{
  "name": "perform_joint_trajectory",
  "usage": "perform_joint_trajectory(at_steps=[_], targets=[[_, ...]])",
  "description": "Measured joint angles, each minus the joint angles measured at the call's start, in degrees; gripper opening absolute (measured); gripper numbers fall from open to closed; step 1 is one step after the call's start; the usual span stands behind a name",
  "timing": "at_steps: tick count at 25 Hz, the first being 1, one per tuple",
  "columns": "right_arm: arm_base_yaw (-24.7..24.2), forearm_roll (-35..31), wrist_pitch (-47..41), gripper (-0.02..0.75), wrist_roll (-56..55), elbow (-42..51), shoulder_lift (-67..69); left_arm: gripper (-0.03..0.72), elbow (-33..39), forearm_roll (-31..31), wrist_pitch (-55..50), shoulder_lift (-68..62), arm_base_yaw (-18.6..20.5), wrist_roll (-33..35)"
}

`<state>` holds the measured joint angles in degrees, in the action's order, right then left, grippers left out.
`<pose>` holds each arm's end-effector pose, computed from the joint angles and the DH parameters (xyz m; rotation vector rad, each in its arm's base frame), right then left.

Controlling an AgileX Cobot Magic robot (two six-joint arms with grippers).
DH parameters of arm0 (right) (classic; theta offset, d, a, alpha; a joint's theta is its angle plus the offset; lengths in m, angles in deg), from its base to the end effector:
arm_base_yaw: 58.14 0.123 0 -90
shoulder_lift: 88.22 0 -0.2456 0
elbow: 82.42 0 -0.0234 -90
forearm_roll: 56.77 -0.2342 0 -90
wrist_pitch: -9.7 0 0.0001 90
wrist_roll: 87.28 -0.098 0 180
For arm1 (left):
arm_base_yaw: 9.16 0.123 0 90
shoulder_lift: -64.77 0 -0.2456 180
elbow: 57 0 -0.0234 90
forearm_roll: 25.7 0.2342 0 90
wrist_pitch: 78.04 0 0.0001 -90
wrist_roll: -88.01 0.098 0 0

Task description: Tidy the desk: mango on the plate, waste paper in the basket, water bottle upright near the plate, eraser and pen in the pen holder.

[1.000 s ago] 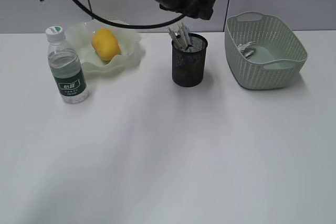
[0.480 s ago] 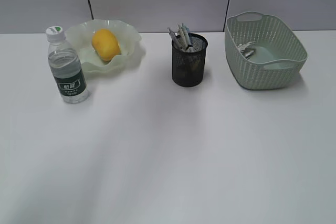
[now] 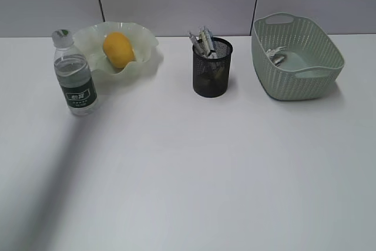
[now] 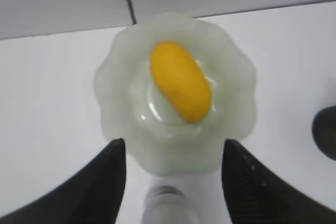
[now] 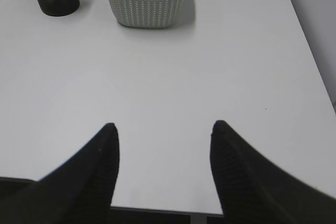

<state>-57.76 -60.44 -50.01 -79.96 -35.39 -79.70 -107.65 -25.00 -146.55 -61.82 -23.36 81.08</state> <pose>0.0255 0.0056 0.2694 -0.1377 2.0053 -0.0011 0.4121 -0.1031 0.3200 0.1612 2.5210 -0.1326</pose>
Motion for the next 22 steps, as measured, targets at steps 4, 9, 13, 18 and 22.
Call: perform_joint_trajectory(at_steps=[4, 9, 13, 18, 22], targets=[[0.0, 0.0, 0.0, 0.447, 0.0, 0.0, 0.0, 0.461, 0.0, 0.5, -0.9, 0.0, 4.7, -1.0], [0.0, 0.0, 0.0, 0.447, 0.0, 0.0, 0.0, 0.54, 0.3, 2.6, -1.2, 0.0, 7.4, -1.1], [0.0, 0.0, 0.0, 0.447, 0.0, 0.0, 0.0, 0.559, 0.3, 3.3, -1.3, 0.0, 7.7, -1.2], [0.0, 0.0, 0.0, 0.447, 0.0, 0.0, 0.0, 0.561, 4.5, 4.7, -1.2, 3.7, 7.7, -1.2], [0.0, 0.0, 0.0, 0.447, 0.0, 0.0, 0.0, 0.561, 15.2, 5.5, -1.1, 12.5, 7.8, -1.8]])
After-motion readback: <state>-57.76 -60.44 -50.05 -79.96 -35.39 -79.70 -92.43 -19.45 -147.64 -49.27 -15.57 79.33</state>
